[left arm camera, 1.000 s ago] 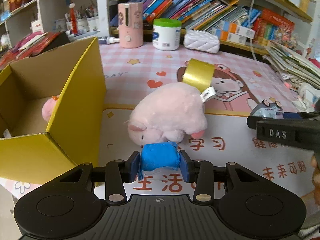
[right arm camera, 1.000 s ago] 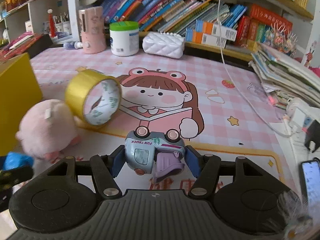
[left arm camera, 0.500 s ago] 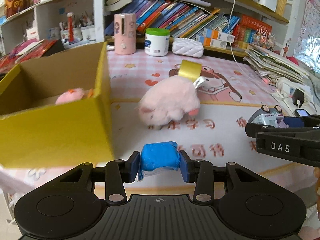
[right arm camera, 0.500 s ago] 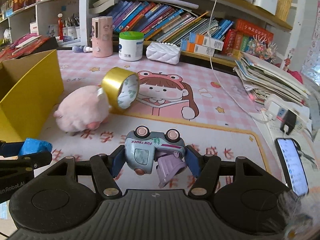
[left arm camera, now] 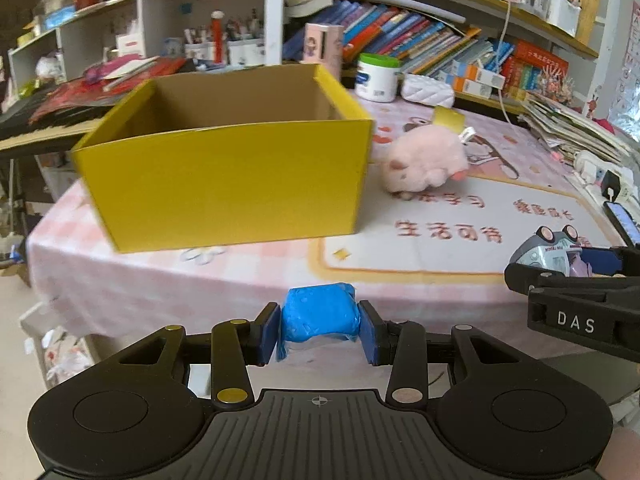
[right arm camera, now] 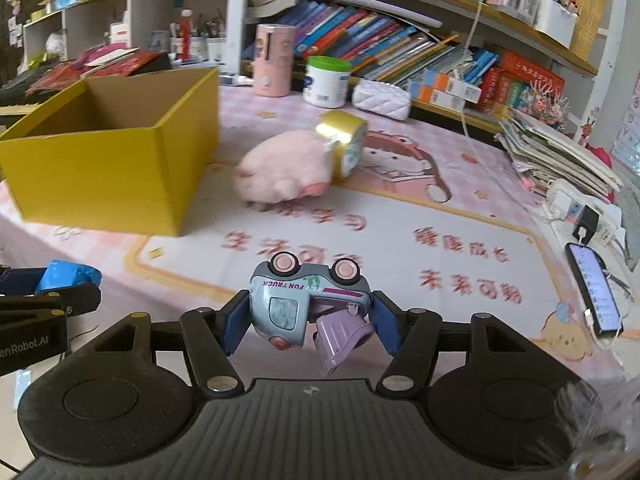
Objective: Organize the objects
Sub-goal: 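Carry the blue toy and toy truck with both tools over the yellow box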
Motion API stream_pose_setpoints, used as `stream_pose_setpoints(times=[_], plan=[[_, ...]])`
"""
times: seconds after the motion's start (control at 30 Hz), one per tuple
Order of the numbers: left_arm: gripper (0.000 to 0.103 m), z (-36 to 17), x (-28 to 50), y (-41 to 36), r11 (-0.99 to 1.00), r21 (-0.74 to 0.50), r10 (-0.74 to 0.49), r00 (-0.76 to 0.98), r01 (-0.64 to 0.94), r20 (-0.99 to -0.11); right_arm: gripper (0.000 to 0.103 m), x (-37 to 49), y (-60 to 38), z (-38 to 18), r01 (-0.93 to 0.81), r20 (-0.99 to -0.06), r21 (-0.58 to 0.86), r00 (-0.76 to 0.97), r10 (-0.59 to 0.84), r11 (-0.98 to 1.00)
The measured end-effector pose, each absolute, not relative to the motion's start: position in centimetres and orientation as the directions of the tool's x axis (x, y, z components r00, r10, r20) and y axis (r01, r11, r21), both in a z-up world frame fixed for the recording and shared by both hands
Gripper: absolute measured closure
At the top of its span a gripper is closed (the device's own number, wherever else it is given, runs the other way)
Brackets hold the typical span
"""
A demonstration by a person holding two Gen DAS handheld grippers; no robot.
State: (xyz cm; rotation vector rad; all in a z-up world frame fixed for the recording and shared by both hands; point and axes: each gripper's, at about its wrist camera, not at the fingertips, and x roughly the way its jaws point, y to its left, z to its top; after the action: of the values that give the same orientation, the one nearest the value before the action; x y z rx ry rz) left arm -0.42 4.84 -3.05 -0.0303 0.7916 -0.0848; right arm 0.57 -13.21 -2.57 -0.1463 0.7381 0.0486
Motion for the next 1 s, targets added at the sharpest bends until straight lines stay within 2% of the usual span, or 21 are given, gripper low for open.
stream_pose_setpoints(times=[0.53, 1.0], plan=[[0.063, -1.7, -5.4, 12.7, 0.998, -0.018, 0.027, 0.732, -0.054, -0.681, 0.042, -3.0, -4.1, -2.4, -0.231, -0.661, -0.107, 0.743, 0.104, 0.967], [0.063, -0.1, -5.6, 14.3, 0.998, -0.017, 0.043, 0.777, -0.068, -0.628, 0.042, -3.4, -1.7, -1.2, -0.296, -0.641, -0.076, 0.746, 0.181, 0.952]])
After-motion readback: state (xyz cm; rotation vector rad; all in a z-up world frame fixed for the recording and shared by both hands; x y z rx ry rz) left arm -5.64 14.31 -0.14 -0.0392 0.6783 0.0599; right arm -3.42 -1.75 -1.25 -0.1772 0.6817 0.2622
